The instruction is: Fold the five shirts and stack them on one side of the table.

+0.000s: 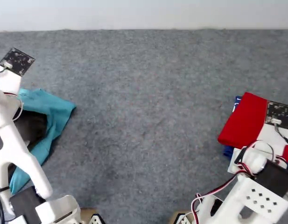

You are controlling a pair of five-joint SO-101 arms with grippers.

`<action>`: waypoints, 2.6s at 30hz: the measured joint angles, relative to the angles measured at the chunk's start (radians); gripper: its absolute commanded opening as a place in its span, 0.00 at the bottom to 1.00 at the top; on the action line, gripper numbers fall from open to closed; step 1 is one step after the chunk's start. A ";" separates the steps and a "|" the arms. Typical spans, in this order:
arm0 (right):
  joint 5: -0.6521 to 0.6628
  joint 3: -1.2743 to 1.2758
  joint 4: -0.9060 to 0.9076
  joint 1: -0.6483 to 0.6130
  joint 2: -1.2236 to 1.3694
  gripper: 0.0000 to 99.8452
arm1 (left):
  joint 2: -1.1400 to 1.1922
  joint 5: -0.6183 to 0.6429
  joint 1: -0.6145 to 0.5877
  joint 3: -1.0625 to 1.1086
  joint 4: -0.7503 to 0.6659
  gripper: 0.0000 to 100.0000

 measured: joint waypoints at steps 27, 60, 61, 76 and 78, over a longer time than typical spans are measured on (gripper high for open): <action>0.000 0.000 0.000 0.000 -0.002 0.01 | 0.189 -0.028 0.008 0.101 0.064 0.01; 0.000 0.054 0.000 0.000 0.000 0.01 | 0.012 0.359 0.589 -0.786 -0.652 0.01; 0.000 0.058 0.000 0.000 -0.002 0.01 | 0.012 0.328 0.644 -0.786 -0.652 0.01; 0.000 0.126 -0.087 -0.098 0.000 0.01 | 0.011 0.181 0.646 -0.430 -0.364 0.01; 0.000 0.126 -0.132 -0.155 0.000 0.01 | 0.011 0.181 0.557 -0.333 -0.299 0.01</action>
